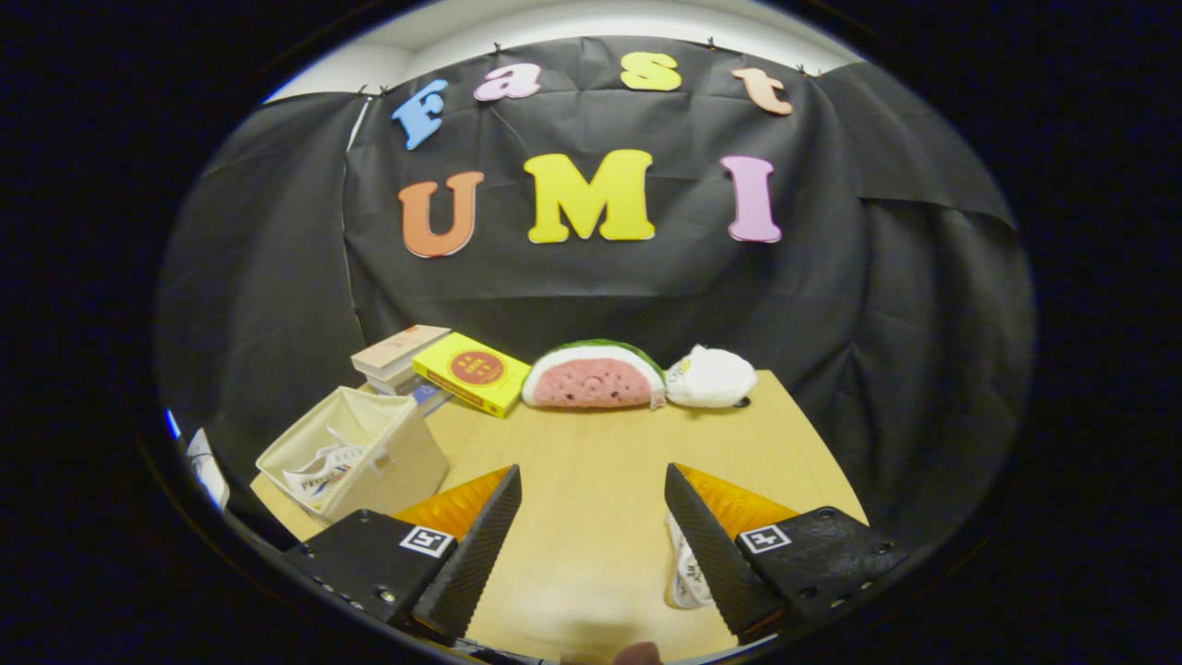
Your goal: Open the storage box then place both shoes into the box .Put the left shoe in first, then the right shoe, with the right side of both shoes facing outward in a uniform manner.
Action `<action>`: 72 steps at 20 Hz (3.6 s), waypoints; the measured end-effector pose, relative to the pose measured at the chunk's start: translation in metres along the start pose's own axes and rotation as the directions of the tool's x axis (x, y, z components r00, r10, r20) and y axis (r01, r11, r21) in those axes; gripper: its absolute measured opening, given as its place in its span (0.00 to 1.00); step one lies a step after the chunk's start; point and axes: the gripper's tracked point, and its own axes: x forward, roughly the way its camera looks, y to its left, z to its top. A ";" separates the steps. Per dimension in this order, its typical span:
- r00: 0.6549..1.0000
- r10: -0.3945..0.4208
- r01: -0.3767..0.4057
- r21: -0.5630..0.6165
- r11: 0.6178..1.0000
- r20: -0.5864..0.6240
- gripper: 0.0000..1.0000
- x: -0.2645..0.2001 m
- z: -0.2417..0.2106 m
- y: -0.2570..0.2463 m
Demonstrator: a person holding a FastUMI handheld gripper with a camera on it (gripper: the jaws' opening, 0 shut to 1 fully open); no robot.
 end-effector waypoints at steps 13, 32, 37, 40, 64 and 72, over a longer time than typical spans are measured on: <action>0.946 -0.081 0.074 -0.034 0.997 -0.315 0.96 0.090 -0.152 -0.146; 0.895 -0.047 0.155 0.209 0.966 -0.444 0.00 0.138 -0.168 -0.151; 0.871 -0.018 0.186 0.295 0.937 -0.491 0.00 0.126 -0.169 -0.132; 0.871 -0.015 0.197 0.322 0.926 -0.492 0.00 0.113 -0.158 -0.116; 0.948 0.052 0.085 0.405 0.910 -0.315 0.00 0.043 0.002 0.266; 0.946 0.007 0.132 0.408 0.903 -0.323 0.00 0.086 -0.019 0.327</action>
